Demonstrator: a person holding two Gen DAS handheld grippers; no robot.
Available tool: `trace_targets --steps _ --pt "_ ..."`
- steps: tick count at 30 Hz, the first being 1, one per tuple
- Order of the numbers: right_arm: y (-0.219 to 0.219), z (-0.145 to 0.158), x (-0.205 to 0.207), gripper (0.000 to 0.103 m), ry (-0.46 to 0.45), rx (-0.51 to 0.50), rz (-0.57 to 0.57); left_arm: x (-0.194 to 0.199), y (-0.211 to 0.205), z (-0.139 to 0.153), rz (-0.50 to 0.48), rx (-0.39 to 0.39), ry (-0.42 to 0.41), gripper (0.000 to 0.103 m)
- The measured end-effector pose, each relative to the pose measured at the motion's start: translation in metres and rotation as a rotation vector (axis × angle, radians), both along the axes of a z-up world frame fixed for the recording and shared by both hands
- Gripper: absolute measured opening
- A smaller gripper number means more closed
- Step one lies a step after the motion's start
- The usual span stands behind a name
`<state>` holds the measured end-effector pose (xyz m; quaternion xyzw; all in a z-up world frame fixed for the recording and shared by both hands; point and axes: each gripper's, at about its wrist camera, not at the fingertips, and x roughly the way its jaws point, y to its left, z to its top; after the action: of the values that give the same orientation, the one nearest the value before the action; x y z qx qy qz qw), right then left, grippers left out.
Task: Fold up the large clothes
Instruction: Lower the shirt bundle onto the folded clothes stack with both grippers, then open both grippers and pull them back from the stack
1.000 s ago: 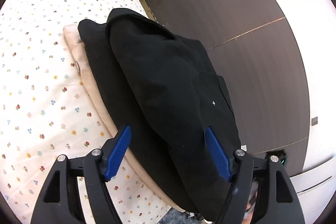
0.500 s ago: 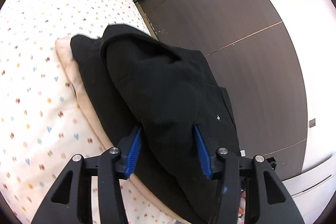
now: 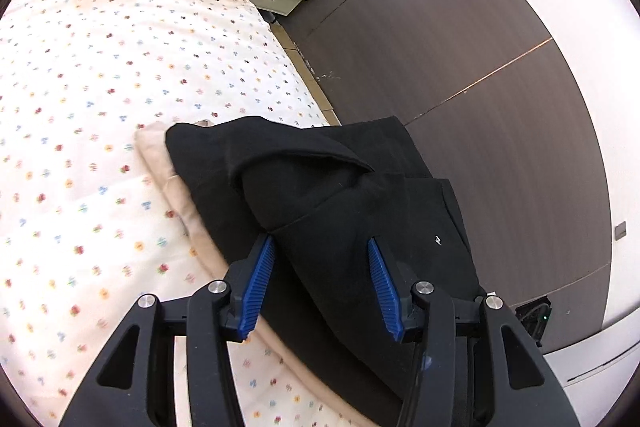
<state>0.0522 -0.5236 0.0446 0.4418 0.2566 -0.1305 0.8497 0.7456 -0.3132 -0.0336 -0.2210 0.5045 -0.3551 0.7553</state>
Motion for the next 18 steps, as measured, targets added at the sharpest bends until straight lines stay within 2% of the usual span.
trace_targets --steps 1,2,3,4,5,6,15,18 --pt "0.008 0.006 0.007 0.024 0.014 -0.030 -0.003 -0.005 0.005 0.003 -0.011 -0.004 -0.004 0.053" --pt "0.015 0.013 0.016 0.028 0.019 -0.050 -0.001 -0.011 0.009 0.006 -0.019 -0.004 -0.009 0.062" --pt "0.019 0.019 0.018 0.047 0.017 -0.059 0.005 -0.013 0.012 0.008 -0.021 -0.001 -0.016 0.068" --pt "0.024 0.023 0.016 0.075 0.012 -0.062 0.012 -0.017 0.016 0.015 -0.018 0.002 -0.035 0.080" --pt "0.029 0.030 0.012 0.085 0.013 -0.072 0.017 -0.022 0.019 0.017 -0.015 0.002 -0.049 0.084" --pt "0.031 0.034 0.010 0.088 0.018 -0.089 0.016 -0.027 0.023 0.024 -0.011 0.000 -0.064 0.084" --pt "0.065 0.076 -0.016 0.088 0.062 -0.177 0.034 -0.074 0.052 0.043 0.002 0.000 -0.094 0.084" --pt "0.077 0.092 -0.024 0.088 0.047 -0.202 0.024 -0.090 0.070 0.062 0.007 -0.009 -0.131 0.084"
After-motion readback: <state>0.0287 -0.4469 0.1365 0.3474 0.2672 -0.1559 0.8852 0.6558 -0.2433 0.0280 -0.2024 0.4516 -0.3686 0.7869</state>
